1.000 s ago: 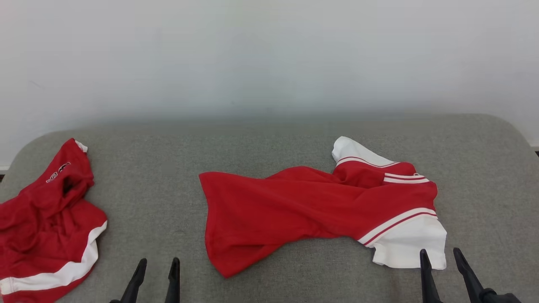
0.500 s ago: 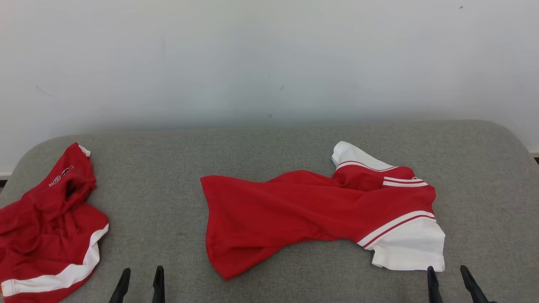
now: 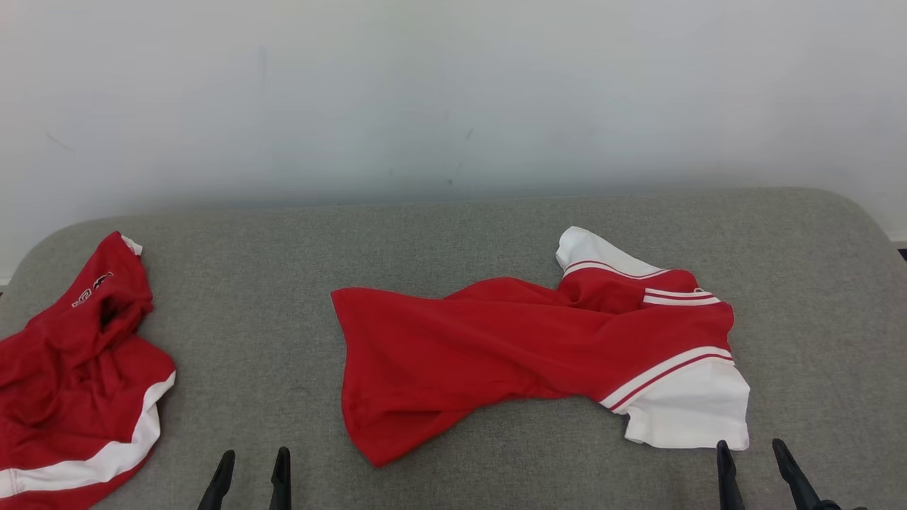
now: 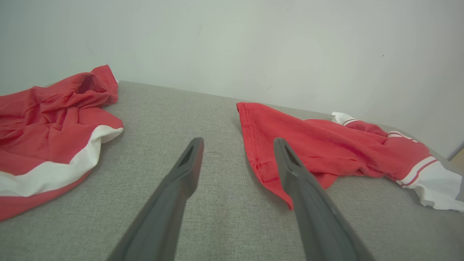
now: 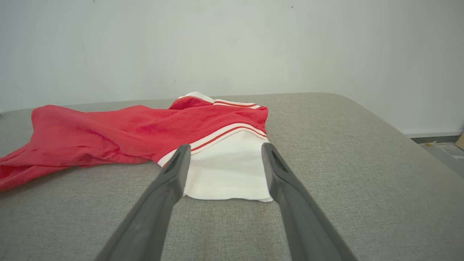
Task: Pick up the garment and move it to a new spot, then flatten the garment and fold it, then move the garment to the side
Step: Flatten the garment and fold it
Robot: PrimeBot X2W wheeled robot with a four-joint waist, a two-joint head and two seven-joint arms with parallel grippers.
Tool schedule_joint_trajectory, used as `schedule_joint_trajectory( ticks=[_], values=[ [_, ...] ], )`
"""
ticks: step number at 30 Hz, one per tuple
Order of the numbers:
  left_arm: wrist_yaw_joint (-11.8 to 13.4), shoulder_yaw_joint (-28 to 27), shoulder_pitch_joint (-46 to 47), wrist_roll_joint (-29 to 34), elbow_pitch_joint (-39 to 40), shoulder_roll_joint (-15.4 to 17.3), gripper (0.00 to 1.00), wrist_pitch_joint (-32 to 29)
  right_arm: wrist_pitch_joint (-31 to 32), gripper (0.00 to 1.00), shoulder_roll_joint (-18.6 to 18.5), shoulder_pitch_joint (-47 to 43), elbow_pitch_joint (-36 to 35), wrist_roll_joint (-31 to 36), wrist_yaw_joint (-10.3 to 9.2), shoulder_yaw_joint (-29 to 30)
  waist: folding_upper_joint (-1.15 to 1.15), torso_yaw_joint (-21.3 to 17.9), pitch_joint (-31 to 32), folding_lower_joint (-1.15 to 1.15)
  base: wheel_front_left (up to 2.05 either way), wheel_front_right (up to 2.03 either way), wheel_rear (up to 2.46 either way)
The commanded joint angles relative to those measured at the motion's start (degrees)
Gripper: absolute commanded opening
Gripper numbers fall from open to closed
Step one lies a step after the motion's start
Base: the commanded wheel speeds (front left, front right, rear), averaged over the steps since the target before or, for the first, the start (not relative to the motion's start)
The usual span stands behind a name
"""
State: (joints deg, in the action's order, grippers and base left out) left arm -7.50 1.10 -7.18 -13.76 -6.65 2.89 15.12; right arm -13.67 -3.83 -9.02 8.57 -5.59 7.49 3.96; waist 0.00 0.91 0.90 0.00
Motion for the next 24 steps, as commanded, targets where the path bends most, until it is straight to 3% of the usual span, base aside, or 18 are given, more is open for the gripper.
schedule_joint_trajectory(
  ticks=[1, 12, 19, 24],
  values=[
    [0.17, -0.05, 0.77, 0.0, -0.17, 0.0, 1.0, 0.05, -0.18, 1.0, 0.11, 0.48, 0.02, 0.42, 0.01, 0.09, 0.0, 0.08, -0.08, 0.0, 0.0, 0.0, 0.0],
    [0.14, 1.34, 3.22, -0.6, -2.97, -0.02, 1.0, 0.05, 1.17, 1.0, 0.44, 2.23, -0.33, 0.98, 0.01, 3.4, 0.0, -0.11, -0.94, 0.0, 0.0, 0.0, 0.0],
    [1.11, 7.28, 14.83, -1.37, -15.09, -0.01, 1.0, -4.34, 11.18, 1.0, 0.79, 9.52, 0.11, 2.12, 0.01, 8.69, 0.0, -0.81, -4.81, 0.0, 0.0, 0.0, 0.0],
    [3.74, 10.02, 23.24, -3.22, -22.07, 0.04, 1.0, -9.66, 21.04, 1.0, 0.96, 15.91, 3.96, 4.68, 0.02, 11.83, 0.0, -1.94, -8.45, 0.0, 0.0, 0.0, 0.0]
  ],
)
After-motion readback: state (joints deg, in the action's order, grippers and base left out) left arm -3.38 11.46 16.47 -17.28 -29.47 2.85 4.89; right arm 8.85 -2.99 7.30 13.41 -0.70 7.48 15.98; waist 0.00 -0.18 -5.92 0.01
